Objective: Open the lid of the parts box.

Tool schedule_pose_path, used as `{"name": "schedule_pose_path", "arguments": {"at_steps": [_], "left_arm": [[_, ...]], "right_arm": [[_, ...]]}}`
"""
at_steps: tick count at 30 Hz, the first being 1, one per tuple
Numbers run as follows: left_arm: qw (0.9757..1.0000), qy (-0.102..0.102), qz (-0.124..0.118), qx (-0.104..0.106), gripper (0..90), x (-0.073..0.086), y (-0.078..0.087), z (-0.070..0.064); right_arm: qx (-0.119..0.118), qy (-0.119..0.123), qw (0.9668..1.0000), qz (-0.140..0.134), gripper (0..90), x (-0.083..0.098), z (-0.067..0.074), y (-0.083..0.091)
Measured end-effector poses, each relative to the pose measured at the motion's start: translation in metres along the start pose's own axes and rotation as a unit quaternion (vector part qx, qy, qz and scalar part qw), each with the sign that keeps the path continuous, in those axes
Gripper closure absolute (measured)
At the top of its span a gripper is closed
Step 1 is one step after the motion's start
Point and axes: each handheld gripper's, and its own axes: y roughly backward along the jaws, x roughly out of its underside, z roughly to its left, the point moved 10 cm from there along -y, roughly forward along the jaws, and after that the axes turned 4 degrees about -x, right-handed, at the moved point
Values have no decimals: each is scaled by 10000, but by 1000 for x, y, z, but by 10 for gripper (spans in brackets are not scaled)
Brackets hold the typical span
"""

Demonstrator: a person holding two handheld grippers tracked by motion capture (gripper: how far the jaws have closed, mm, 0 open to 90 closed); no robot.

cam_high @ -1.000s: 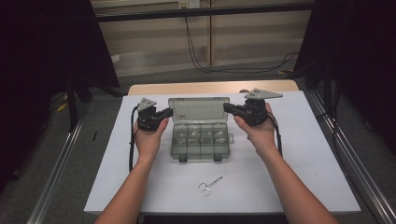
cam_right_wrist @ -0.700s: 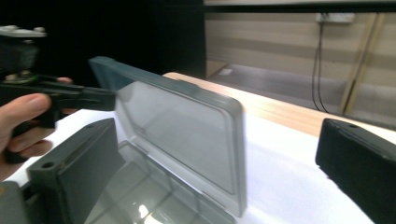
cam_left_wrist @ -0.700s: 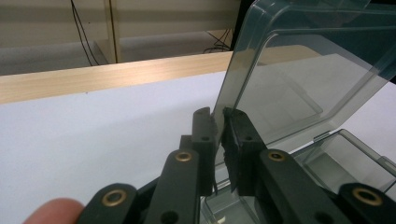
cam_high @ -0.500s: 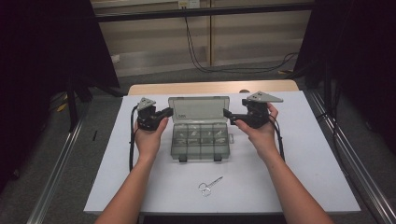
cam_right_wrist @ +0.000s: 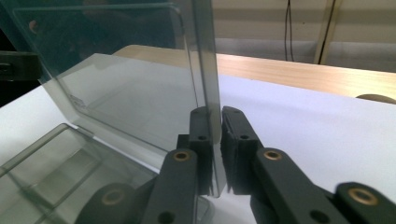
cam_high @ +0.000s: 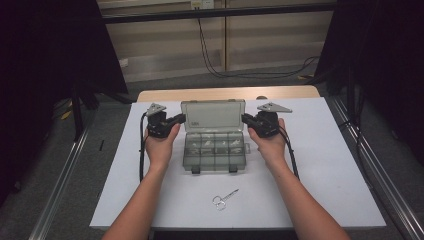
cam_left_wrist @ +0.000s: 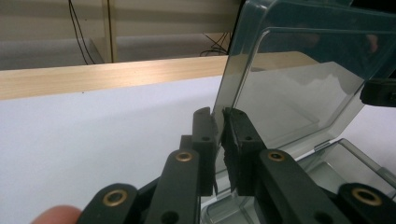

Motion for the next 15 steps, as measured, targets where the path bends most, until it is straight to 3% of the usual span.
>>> {"name": "schedule_pose_path", "arguments": {"at_steps": [4, 5, 9, 15], "left_arm": [[9999, 92, 81, -5, 822, 2, -8, 4], [9997, 157, 173, 79, 810, 6, -11, 6], [9994, 192, 271, 113, 775, 11, -16, 11], [9956, 424, 712, 440, 743, 24, -29, 16]], "right_arm": [[96, -49, 9999, 68, 855, -2, -2, -3], [117, -59, 9998, 114, 857, -2, -3, -5], [12, -149, 9998, 107, 855, -3, -7, -8], [-103, -336, 9993, 102, 853, -2, -12, -14]]}}
